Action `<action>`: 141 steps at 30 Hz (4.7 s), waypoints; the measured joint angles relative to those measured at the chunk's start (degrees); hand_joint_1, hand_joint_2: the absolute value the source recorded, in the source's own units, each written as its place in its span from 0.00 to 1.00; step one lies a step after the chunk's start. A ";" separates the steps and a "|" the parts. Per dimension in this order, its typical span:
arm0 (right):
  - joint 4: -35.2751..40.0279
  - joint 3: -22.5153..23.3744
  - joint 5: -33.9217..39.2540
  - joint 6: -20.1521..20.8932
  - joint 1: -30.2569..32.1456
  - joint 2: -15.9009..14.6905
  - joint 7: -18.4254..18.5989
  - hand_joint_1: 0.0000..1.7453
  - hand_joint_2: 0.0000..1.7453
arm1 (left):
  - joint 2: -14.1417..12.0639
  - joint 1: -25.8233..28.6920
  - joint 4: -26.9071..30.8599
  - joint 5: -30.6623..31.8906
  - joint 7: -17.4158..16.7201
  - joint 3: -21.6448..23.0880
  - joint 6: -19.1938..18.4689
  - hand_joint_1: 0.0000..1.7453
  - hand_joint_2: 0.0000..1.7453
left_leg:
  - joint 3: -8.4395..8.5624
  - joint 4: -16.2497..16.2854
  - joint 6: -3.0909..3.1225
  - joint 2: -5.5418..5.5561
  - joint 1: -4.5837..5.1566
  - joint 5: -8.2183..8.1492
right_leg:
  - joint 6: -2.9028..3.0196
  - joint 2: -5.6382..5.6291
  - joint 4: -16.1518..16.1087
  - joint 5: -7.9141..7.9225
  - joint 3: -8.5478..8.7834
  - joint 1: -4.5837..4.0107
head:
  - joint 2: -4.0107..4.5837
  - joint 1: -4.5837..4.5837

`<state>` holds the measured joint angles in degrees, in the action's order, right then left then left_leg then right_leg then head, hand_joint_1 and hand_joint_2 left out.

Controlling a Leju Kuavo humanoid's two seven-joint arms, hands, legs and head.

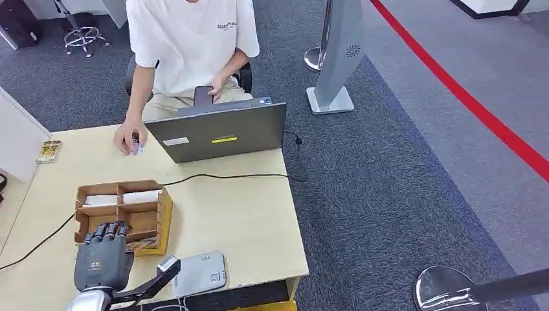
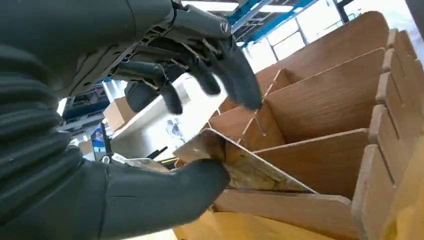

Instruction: Pass the card to the sensor for recognition and then transmit it.

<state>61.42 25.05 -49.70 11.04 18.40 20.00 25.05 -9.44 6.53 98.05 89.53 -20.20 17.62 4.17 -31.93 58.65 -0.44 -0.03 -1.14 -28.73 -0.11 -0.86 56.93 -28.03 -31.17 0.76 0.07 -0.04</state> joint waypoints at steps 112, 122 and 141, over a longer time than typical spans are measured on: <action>-9.53 13.18 -15.15 3.02 -6.13 -0.28 -7.56 0.00 1.00 | -16.20 -37.14 6.78 0.02 -4.33 -2.60 -14.91 0.00 1.00 | -0.10 0.00 0.05 0.08 0.02 0.14 | -0.07 0.08 0.05 0.06 -0.06 0.02 | 0.00 0.02; -10.18 14.68 -18.22 3.21 -6.20 -0.31 -8.87 0.00 1.00 | -15.24 -29.55 6.78 0.02 -2.14 -12.86 -13.58 0.00 1.00 | -0.10 -0.03 0.04 -0.03 0.04 0.12 | -0.07 -0.04 0.06 0.05 -0.05 0.03 | 0.00 0.02; -12.04 24.07 -26.01 4.57 -8.41 -0.31 -11.04 0.00 1.00 | -0.85 -9.30 -10.90 -5.65 4.66 -85.84 -1.82 0.00 1.00 | 0.12 -0.09 0.02 0.26 0.06 -0.23 | -0.22 0.27 -0.04 -0.36 0.32 0.07 | 0.00 0.09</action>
<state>49.38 49.11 -75.71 15.61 9.99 19.69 14.01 -10.29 -2.77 87.15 83.88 -15.53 -68.22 2.36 -31.81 58.55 -0.42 0.23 -1.08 -28.96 -0.33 -0.59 56.89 -28.39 -30.85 0.84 0.07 0.04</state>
